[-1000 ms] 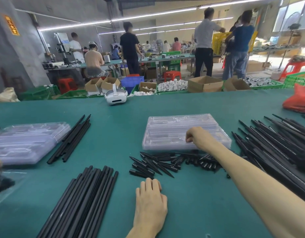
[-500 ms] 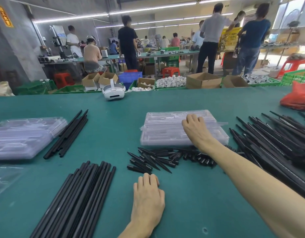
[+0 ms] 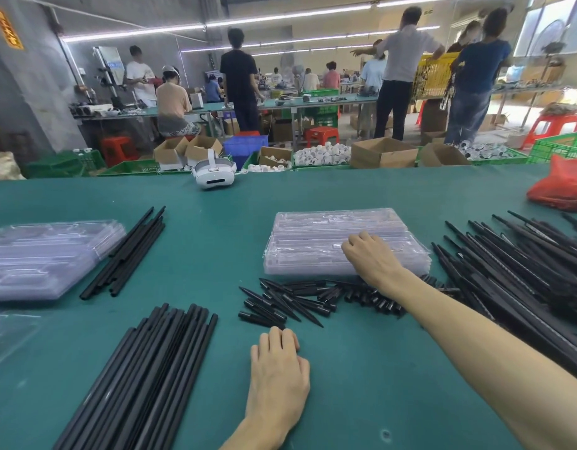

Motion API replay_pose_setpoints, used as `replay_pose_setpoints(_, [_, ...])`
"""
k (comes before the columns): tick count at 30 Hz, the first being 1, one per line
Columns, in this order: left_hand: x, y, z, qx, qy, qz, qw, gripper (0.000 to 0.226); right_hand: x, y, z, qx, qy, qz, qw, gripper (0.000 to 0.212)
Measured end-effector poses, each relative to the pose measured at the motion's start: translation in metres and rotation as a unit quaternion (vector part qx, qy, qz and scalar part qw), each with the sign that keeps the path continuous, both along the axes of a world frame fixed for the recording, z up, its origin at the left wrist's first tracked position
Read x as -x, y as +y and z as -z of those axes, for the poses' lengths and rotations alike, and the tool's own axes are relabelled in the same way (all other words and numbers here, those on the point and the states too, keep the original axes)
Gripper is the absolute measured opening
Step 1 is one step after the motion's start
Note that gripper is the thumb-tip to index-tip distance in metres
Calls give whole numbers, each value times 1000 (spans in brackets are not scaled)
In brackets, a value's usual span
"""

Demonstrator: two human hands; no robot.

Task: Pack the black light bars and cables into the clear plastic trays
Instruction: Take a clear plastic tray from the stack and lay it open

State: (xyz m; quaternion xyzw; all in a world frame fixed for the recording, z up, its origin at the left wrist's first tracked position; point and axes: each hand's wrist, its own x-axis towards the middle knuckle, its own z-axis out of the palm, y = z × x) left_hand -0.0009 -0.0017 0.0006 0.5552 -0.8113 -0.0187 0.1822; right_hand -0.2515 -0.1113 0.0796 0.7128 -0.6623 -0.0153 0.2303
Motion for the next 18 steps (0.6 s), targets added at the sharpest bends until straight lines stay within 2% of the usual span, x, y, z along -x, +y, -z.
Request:
replay_pose_setpoints(10, [0,0,0,-1,4,0,1000,9,-2,-4,-5,24,-38,36,998,45])
replay_pose_setpoints(15, [0,0,0,-1,2,-2,1000,9,-7,-13,-1,63,-124,79,987,37])
replay_pose_setpoints(18, [0,0,0,1,1,-3,1000,9,1,-16,-4,45,-228,48,971,23])
